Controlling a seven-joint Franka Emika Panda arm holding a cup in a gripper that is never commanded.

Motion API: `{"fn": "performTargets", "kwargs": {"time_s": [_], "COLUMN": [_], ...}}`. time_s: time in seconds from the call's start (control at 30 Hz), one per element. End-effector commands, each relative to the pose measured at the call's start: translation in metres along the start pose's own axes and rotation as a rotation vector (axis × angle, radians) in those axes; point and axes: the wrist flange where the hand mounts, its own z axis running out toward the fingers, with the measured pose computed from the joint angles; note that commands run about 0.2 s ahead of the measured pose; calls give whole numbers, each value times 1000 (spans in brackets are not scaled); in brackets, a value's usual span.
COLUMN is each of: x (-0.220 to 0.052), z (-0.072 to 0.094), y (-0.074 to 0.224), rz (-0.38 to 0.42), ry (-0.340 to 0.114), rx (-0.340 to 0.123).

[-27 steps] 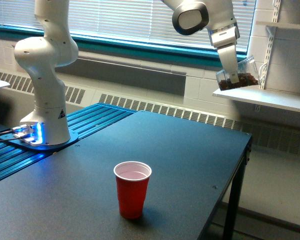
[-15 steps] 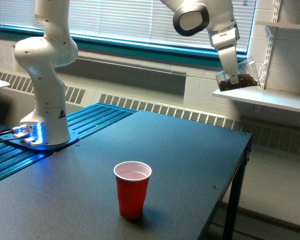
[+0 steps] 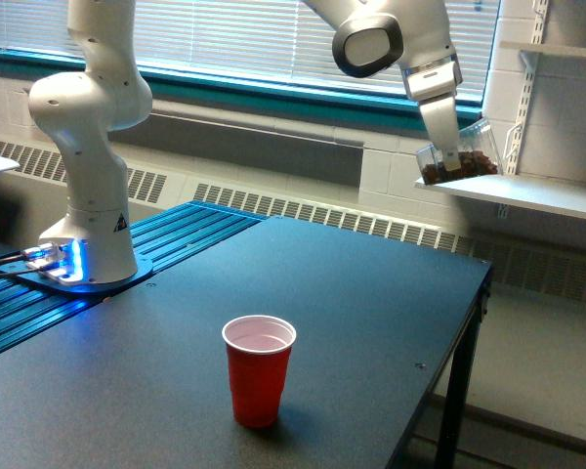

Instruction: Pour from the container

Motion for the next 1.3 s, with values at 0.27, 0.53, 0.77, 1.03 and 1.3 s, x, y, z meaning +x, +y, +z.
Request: {"fn": "performTargets", "kwargs": {"time_s": [0.27,0.53,0.77,1.03,1.3], "x": [28,36,40,45,43], "z": [-14,-16,-15,-21,-26], "y": [50,86,125,168,210], "rz": [94,142,175,239,283], "ry": [71,90,111,131,132], "rx": [-28,-55,-98,-126,-149]}}
